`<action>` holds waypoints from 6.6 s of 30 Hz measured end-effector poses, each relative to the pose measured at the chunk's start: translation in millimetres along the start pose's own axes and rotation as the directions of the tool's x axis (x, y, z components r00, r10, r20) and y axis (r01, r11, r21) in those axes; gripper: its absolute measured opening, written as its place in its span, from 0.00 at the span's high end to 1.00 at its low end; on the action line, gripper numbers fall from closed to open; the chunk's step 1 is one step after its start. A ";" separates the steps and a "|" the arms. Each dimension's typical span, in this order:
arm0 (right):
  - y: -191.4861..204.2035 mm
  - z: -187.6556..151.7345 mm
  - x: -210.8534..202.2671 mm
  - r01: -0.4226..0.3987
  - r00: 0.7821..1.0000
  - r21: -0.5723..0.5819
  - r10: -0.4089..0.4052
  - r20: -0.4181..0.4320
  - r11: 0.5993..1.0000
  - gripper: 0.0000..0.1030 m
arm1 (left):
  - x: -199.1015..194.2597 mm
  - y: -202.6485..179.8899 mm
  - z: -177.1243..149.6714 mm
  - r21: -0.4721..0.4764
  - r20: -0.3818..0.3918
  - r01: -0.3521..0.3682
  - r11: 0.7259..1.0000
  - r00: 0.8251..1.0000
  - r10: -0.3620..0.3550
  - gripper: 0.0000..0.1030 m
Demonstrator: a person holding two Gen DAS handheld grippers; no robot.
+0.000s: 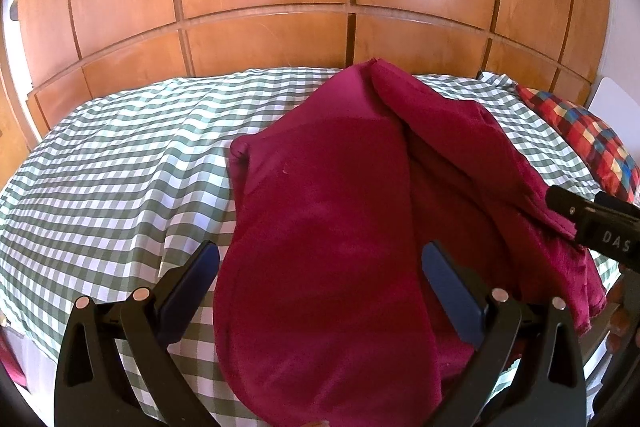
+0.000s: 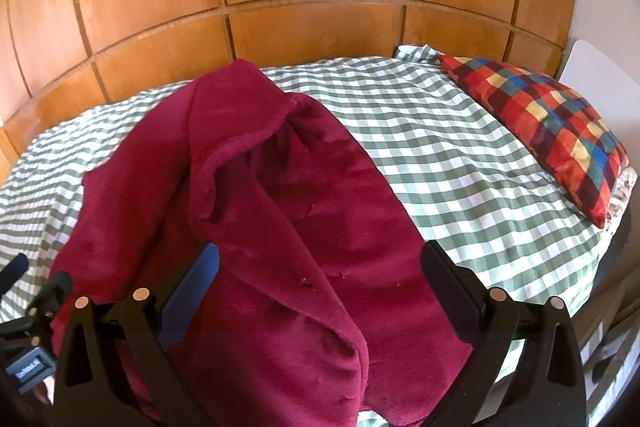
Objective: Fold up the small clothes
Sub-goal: 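Approach the crumpled maroon sweatshirt with both grippers open, then grasp the sweatshirt with both grippers and lift it, shaking it out, then lay the sweatshirt flat on the bed and open both grippers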
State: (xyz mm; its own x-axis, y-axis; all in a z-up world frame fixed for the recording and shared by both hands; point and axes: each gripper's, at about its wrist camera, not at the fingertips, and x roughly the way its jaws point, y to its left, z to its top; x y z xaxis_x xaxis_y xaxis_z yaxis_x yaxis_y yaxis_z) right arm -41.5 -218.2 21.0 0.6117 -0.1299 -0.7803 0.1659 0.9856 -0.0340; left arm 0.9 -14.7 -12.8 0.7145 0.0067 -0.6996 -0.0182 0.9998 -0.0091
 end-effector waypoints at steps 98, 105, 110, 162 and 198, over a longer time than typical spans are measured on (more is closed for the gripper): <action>-105.9 21.6 -0.6 -0.505 0.828 0.012 0.488 -0.277 0.863 0.92 | 1.3 118.7 -6.9 -0.322 -0.103 0.474 0.820 0.843 -0.528 0.92; -113.4 -18.8 13.1 -0.408 0.842 -0.086 0.339 -0.419 0.909 0.92 | 1.6 138.5 -31.0 -0.315 -0.231 0.376 0.872 0.860 -0.454 0.88; -111.1 -24.1 24.1 -0.300 0.871 -0.176 0.194 -0.451 0.938 0.54 | 27.7 128.9 -57.1 -0.246 -0.366 0.176 0.953 0.893 -0.260 0.86; 91.2 -11.4 87.0 -0.474 0.880 -0.289 0.431 -0.199 0.832 0.23 | 70.9 470.2 81.2 -0.703 -0.264 -0.380 0.601 0.924 0.277 0.99; 83.5 1.4 76.3 -0.450 0.891 -0.290 0.398 -0.220 0.845 0.21 | 66.3 351.5 71.4 -0.656 -0.154 -0.348 0.670 0.930 0.333 0.62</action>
State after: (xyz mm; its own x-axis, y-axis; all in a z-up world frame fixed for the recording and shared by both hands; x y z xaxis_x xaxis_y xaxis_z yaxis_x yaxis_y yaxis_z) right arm 20.1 -145.9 -40.5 0.4410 0.3009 -0.8456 -0.3589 0.9227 0.1411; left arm 91.8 338.6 -11.3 0.5511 0.3360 -0.7638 -0.7196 0.6547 -0.2312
